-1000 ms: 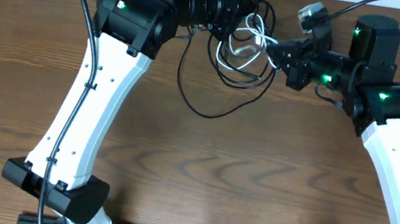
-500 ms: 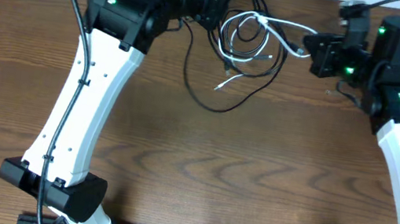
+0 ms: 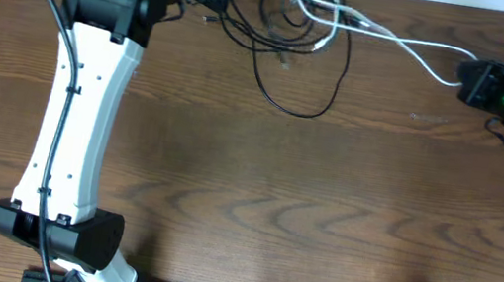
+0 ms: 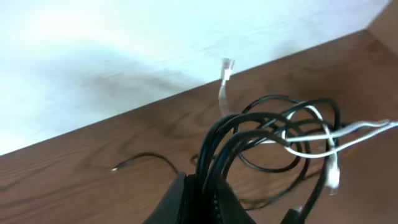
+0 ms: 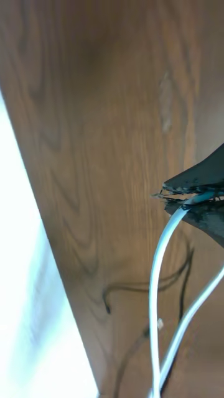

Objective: Untangle cables
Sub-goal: 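Pull the white cable out to the right with the right gripper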

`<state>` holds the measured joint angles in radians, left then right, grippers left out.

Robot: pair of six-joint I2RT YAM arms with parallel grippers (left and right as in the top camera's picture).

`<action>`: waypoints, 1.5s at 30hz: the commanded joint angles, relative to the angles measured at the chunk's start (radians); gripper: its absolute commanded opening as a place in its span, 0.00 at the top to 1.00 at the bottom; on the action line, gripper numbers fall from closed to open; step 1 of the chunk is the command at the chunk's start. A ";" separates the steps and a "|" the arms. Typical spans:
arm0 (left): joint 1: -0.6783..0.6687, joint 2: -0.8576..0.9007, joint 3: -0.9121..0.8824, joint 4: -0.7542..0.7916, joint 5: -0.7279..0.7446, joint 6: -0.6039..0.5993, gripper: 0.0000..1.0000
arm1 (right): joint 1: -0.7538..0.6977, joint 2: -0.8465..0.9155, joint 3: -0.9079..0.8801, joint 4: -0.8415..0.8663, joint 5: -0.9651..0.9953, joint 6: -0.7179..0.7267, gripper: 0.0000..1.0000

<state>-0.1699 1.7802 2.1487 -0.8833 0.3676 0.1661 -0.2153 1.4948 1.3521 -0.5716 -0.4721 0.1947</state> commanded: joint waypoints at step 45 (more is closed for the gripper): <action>0.097 -0.016 0.013 0.032 -0.070 0.019 0.92 | -0.438 0.000 0.000 -0.123 0.062 0.054 0.99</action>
<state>-0.0914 1.7802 2.1487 -0.8623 0.3145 0.1802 -0.6243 1.4948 1.3521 -0.6922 -0.4313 0.2234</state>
